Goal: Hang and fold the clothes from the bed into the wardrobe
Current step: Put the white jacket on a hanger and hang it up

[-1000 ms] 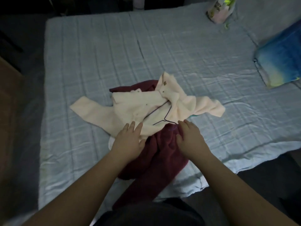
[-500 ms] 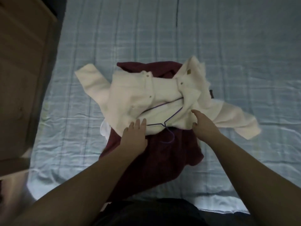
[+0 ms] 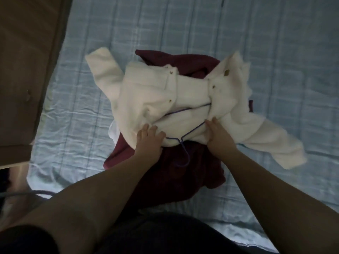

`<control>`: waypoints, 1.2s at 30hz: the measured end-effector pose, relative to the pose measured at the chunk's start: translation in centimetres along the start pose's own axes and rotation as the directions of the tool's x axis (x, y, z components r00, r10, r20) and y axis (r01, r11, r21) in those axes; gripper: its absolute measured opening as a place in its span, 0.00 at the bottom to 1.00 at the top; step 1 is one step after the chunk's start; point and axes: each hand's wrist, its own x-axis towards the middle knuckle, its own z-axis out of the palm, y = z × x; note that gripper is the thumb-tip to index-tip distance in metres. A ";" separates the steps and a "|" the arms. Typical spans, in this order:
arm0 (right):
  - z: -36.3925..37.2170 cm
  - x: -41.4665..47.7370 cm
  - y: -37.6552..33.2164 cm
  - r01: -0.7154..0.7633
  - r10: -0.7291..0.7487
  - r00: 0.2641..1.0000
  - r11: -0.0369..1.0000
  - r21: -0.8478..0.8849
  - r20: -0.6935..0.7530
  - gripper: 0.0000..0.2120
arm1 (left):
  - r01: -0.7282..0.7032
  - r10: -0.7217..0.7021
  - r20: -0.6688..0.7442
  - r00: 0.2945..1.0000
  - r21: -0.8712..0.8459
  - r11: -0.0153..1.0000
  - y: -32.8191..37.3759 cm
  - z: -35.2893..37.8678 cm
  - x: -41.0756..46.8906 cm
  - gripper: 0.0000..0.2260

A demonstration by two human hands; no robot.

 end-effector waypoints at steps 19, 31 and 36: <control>-2.7 -5.6 -7.4 0.280 -0.245 0.817 0.960 -0.012 -0.522 0.41 | -0.200 0.060 -0.476 0.877 -0.248 0.948 -3.4 -12.6 -7.2 0.13; -6.3 -18.0 -14.6 0.269 -0.335 0.513 0.937 -0.223 -0.790 0.34 | -0.441 0.240 -0.746 0.621 -0.080 0.894 -8.0 -18.6 -21.3 0.12; -6.9 -23.7 -20.1 0.434 -0.369 0.529 0.892 -0.130 -0.764 0.29 | -0.485 0.172 -0.791 0.588 -0.174 0.857 -12.7 -21.3 -27.5 0.15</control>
